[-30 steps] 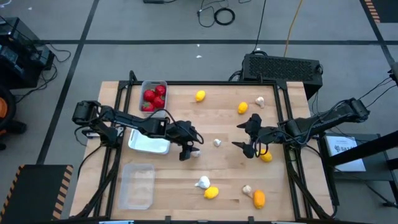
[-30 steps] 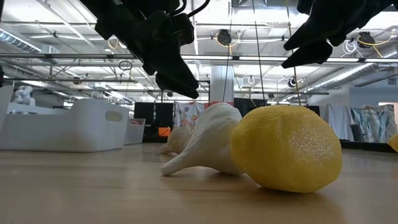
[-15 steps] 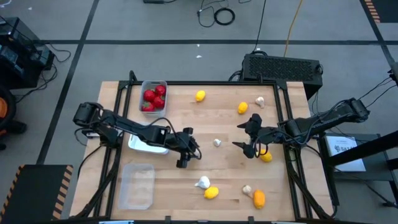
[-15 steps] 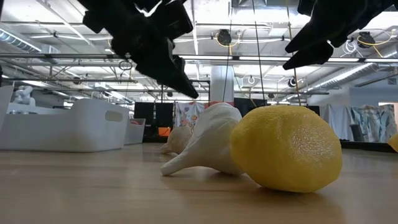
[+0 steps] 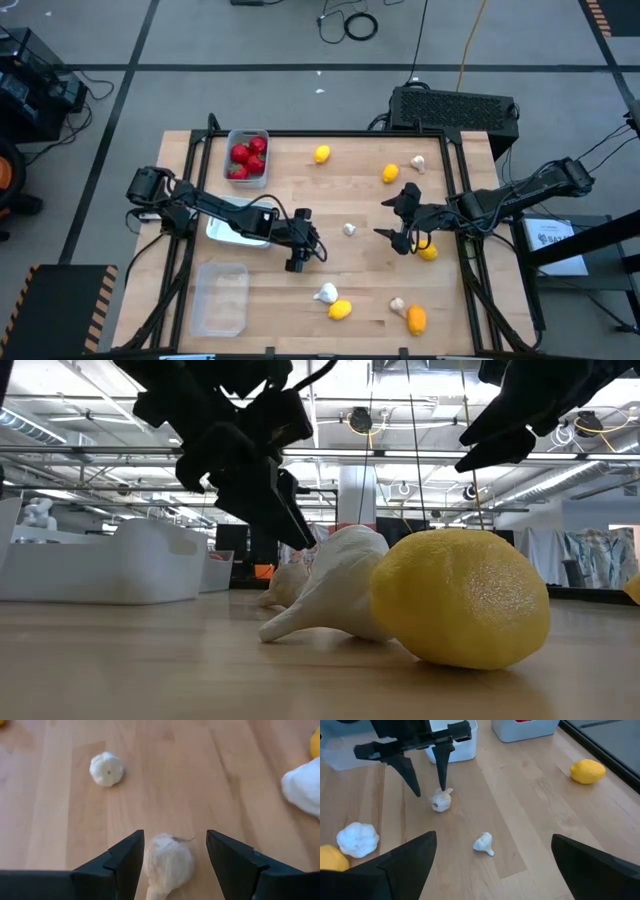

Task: Sort produce into baskets
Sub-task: Put the white garlic into the white bin

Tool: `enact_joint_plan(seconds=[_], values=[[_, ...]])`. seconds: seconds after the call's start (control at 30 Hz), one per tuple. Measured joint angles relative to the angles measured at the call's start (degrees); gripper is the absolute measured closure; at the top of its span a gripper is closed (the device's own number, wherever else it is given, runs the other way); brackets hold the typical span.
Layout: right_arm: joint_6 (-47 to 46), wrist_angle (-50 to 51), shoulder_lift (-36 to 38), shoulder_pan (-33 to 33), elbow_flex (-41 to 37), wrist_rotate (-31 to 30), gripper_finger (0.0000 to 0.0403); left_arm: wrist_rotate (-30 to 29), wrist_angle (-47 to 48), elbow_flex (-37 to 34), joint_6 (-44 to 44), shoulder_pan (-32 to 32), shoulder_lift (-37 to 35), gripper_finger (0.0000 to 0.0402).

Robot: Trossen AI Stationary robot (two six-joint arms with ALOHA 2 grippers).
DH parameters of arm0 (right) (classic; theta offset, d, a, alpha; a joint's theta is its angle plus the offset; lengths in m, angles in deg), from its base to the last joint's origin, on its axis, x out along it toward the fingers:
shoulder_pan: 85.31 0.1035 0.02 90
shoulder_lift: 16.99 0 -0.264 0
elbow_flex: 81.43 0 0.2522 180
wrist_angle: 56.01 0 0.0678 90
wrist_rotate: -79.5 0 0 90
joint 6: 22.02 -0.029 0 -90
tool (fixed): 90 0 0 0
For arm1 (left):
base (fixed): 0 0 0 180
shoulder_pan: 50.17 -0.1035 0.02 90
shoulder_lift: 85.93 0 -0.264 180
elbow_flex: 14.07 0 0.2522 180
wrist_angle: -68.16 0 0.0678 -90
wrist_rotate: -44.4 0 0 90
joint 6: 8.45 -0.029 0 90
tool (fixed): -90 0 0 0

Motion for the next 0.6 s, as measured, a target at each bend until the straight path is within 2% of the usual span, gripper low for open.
enact_joint_plan(seconds=[0.13,0.27,0.43,0.6], values=[[0.0,0.0,0.0,0.0,0.0,0.0,0.0019,-3.7,-0.1,0.0,0.1,0.0,0.1,0.0179],[0.0,0.0,0.0,0.0,0.0,0.0,0.0019,-10.2,-3.3,0.0,-1.2,0.0,0.1,0.0179],[0.2,0.0,0.0,0.0,0.0,0.0,0.0019,-10.7,-4.4,0.0,-1.1,0.0,0.1,0.0179],[0.2,0.0,0.0,0.0,0.0,1.5,0.0019,-11.1,-0.9,2.6,-1.1,0.1,0.1,0.0179]])
